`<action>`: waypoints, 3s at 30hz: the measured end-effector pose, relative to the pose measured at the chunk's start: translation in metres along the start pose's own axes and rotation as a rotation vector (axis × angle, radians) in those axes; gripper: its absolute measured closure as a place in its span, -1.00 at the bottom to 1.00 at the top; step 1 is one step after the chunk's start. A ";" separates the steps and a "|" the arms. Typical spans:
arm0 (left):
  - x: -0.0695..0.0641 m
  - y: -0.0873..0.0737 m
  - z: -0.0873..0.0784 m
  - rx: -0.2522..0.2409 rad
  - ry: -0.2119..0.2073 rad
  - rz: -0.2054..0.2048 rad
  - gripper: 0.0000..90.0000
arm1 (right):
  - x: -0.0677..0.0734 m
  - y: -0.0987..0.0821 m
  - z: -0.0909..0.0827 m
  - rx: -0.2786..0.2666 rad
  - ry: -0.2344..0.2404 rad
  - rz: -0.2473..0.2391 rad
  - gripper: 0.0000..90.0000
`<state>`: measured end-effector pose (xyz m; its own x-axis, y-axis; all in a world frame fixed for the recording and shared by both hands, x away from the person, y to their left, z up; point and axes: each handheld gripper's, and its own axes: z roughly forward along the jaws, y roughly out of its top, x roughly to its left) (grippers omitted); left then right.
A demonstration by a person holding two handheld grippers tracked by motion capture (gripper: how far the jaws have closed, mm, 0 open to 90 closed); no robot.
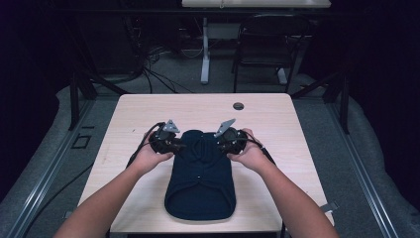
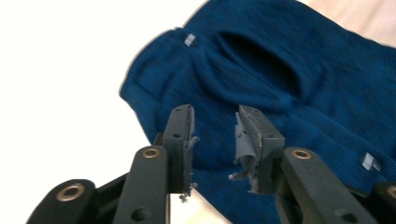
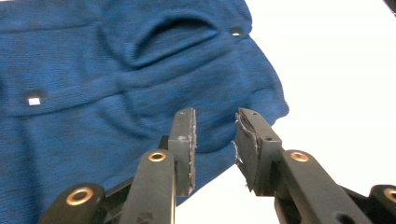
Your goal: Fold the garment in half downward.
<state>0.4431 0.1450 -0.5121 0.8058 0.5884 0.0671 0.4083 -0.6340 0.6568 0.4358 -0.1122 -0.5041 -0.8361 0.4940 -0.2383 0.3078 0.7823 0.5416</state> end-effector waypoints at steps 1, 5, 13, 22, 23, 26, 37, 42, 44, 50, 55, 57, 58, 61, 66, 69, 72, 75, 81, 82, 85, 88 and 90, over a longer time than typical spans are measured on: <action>0.002 0.002 0.001 -0.002 0.010 0.007 0.43 | 0.000 0.000 0.000 0.000 0.000 0.000 0.48; 0.011 0.012 0.011 0.009 0.060 0.031 0.43 | -0.011 0.008 0.010 0.024 -0.021 -0.007 0.41; 0.031 0.017 0.035 0.033 0.114 -0.002 0.47 | -0.023 0.012 0.038 0.064 -0.094 -0.028 0.42; 0.036 0.003 0.057 0.090 0.116 -0.031 0.48 | -0.027 0.000 0.058 0.095 -0.066 0.034 0.50; 0.035 0.003 0.058 0.092 0.111 -0.027 0.49 | -0.026 -0.001 0.059 0.106 -0.062 0.029 0.51; 0.033 0.000 0.059 0.104 0.100 -0.020 0.53 | -0.025 -0.004 0.061 0.120 -0.038 0.014 0.51; 0.029 -0.003 0.053 0.068 0.093 -0.036 0.50 | -0.027 -0.002 0.051 0.093 0.012 0.047 0.49; 0.032 0.002 0.062 0.076 0.103 -0.060 0.31 | -0.030 0.000 0.056 0.088 -0.040 0.059 0.34; 0.033 0.003 0.066 0.098 0.107 -0.056 0.26 | -0.026 -0.001 0.065 0.117 -0.039 0.050 0.30; 0.036 0.001 0.069 0.102 0.071 -0.075 0.44 | -0.026 -0.002 0.065 0.114 -0.019 0.043 0.51; 0.034 0.002 0.068 0.114 0.048 -0.076 0.66 | -0.022 0.001 0.065 0.133 -0.035 0.017 0.70; 0.033 0.003 0.067 0.117 0.049 -0.077 0.73 | -0.021 0.002 0.064 0.135 -0.038 0.009 0.74; 0.032 0.003 0.067 0.118 0.058 -0.070 0.74 | -0.021 0.002 0.063 0.129 -0.034 0.014 0.76; 0.031 0.004 0.064 0.117 0.052 -0.063 0.77 | -0.023 0.002 0.056 0.106 -0.030 0.018 0.77; 0.030 0.007 0.056 0.094 0.042 -0.065 0.77 | -0.025 0.002 0.048 0.084 -0.013 0.013 0.78; 0.029 0.010 0.050 0.074 0.043 -0.059 0.78 | -0.026 0.001 0.042 0.058 -0.006 0.016 0.78; 0.029 0.013 0.043 0.067 0.048 -0.052 0.78 | -0.026 0.001 0.035 0.035 -0.008 0.014 0.78; 0.029 0.015 0.037 0.060 0.047 -0.049 0.78 | -0.026 0.002 0.030 0.022 -0.011 0.006 0.79; 0.028 0.023 0.026 0.049 0.067 -0.022 0.78 | -0.027 0.009 0.021 0.030 -0.020 -0.032 0.79; 0.028 0.025 0.024 0.045 0.069 -0.020 0.78 | -0.028 0.011 0.018 0.028 -0.028 -0.037 0.79; 0.030 0.032 0.014 0.028 0.078 -0.012 0.78 | -0.031 0.019 0.009 0.026 -0.044 -0.053 0.79; 0.032 0.040 0.004 0.011 0.092 0.001 0.78 | -0.034 0.026 0.000 0.013 -0.062 -0.061 0.79; 0.034 0.046 -0.004 0.002 0.100 0.011 0.78 | -0.036 0.031 -0.007 0.007 -0.073 -0.072 0.79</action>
<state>0.4874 0.1379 -0.4767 0.7632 0.6288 0.1489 0.4008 -0.6414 0.6541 0.4727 -0.1082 -0.4730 -0.8212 0.4623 -0.3344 0.2514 0.8194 0.5152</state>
